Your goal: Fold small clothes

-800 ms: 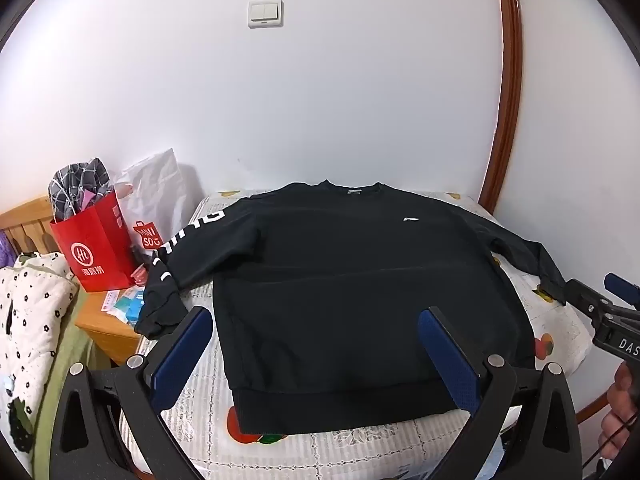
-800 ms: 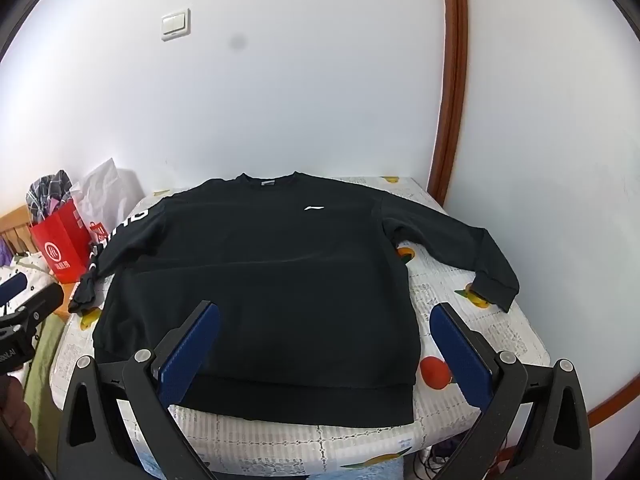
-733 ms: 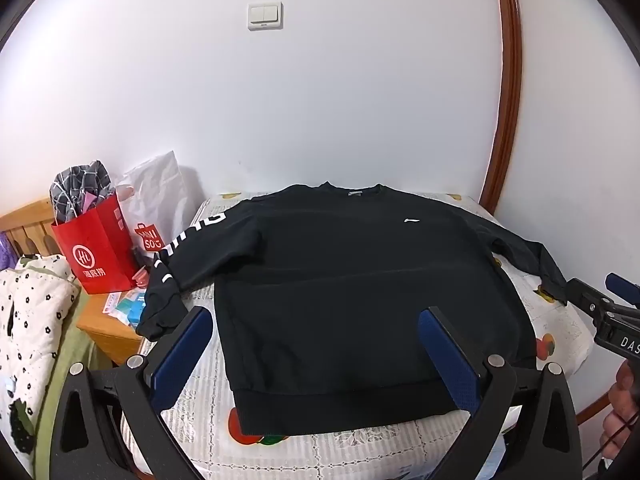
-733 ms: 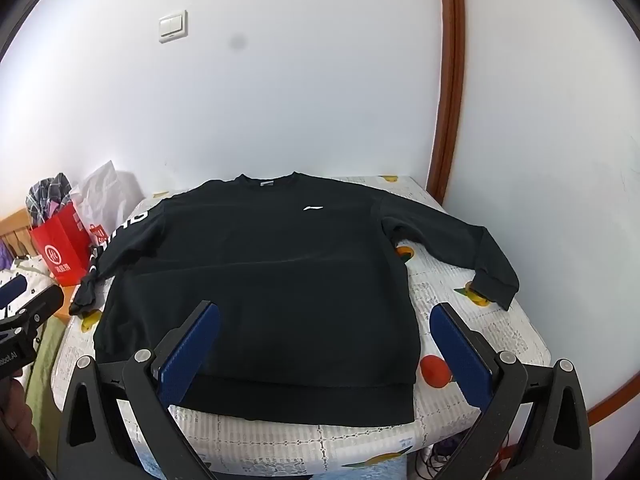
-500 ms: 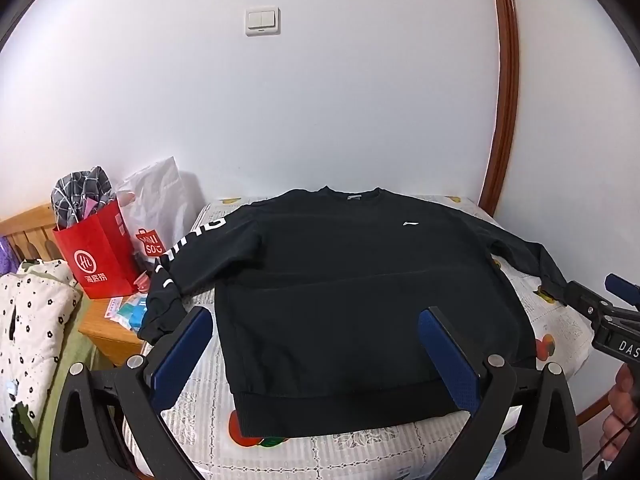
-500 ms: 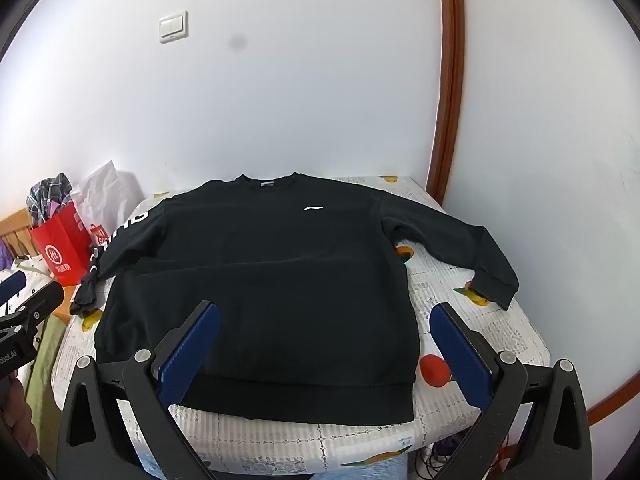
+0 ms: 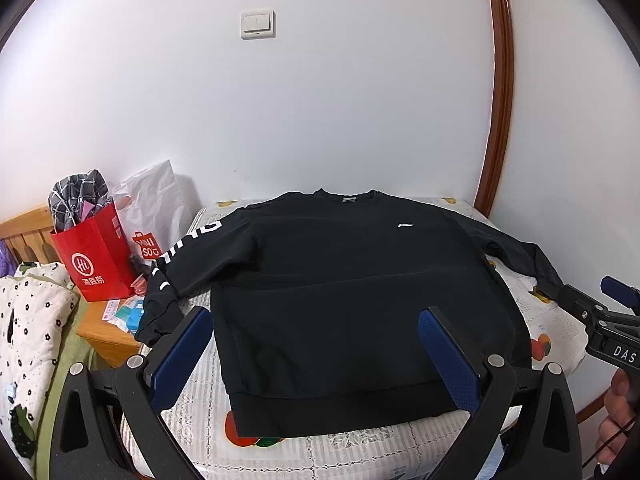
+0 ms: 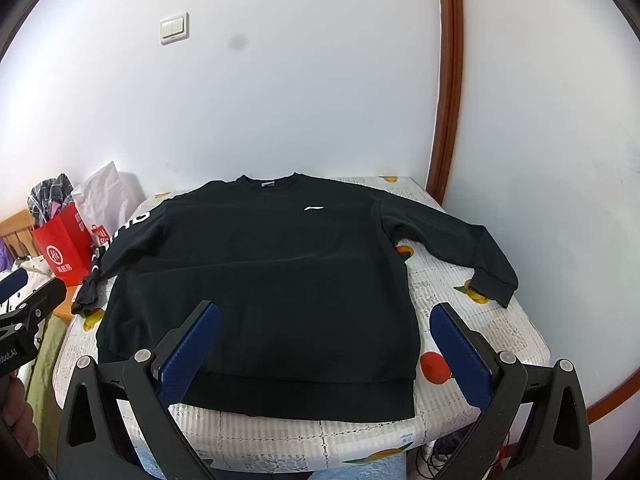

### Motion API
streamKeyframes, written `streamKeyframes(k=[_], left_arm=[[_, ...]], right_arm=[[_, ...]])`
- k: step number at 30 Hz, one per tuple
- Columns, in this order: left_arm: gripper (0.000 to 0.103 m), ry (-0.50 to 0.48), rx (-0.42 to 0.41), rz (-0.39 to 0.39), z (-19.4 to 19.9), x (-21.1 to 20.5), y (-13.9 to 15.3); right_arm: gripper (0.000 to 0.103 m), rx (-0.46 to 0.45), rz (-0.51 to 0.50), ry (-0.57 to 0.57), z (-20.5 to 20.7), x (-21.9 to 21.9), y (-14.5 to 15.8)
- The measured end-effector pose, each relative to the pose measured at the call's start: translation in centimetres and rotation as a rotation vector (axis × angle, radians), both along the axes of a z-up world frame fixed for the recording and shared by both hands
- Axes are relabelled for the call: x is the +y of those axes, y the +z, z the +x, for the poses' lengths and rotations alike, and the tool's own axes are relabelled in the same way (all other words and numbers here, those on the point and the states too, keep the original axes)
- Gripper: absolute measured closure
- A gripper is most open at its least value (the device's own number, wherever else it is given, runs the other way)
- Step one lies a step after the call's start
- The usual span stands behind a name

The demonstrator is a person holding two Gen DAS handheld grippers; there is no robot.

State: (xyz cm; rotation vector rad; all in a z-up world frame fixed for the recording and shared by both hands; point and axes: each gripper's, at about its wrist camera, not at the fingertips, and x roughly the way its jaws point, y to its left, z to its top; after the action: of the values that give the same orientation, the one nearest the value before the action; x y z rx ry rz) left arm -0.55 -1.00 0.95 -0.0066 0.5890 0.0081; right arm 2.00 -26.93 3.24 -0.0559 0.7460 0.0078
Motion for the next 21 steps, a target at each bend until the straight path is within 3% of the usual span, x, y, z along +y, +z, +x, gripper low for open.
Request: streamKeyframes(k=[21], left_arm=[[0.000,0.008,-0.004,-0.005,-0.29,0.19,-0.33]], right_arm=[[0.000,-0.009,0.003,-0.004,-0.10,0.11,0.42]])
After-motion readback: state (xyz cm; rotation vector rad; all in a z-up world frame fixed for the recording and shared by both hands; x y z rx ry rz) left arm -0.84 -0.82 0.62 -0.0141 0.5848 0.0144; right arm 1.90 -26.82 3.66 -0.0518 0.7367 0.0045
